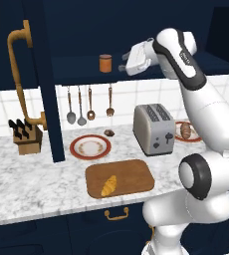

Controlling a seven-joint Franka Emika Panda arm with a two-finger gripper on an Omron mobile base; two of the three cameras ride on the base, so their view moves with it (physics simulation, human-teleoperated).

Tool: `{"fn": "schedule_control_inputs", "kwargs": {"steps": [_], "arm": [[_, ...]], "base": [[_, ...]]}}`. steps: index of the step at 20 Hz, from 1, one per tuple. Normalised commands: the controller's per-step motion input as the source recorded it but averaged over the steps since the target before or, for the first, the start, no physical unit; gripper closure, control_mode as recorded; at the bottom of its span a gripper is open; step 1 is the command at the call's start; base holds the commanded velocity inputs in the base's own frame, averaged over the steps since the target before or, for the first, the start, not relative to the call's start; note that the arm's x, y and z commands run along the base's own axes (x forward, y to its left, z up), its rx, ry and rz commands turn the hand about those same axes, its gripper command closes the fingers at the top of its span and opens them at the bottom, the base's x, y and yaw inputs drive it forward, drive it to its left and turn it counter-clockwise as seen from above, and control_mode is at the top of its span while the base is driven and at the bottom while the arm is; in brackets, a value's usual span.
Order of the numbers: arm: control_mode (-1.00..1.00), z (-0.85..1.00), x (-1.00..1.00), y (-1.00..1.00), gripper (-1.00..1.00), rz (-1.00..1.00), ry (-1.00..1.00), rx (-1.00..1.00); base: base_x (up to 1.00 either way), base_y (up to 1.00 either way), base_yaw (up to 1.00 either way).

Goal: From the different types of pastries on the counter, select a croissant and place it on the cutting board. Then retrieve a jar of jam from the cabinet and place it alongside the croissant on the cutting board.

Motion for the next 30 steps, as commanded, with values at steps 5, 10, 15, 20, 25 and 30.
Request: {"fn": "schedule_control_inputs", "kwargs": {"steps": [5, 10, 15, 20, 25, 30], "arm": [[-1.00, 0.00, 0.22, 0.00, -1.00, 0.00, 0.00, 0.03], [-1.00, 0.00, 0.10, 0.01, -1.00, 0.01, 0.00, 0.00], [-1.00, -0.14, 0.37, 0.00, -1.00, 0.02, 0.00, 0.00], [-1.00, -0.07, 0.16, 0.00, -1.00, 0.02, 0.00, 0.00], [-1.00, -0.02, 0.01, 0.15, -1.00, 0.01, 0.00, 0.00], [-1.00, -0.14, 0.36, 0.14, -1.00, 0.02, 0.00, 0.00]], "base": [[0.00, 0.00, 0.00], [0.00, 0.00, 0.00], [0.00, 0.00, 0.00], [0.00, 0.00, 0.00], [0.00, 0.00, 0.00], [0.00, 0.00, 0.00]]}}
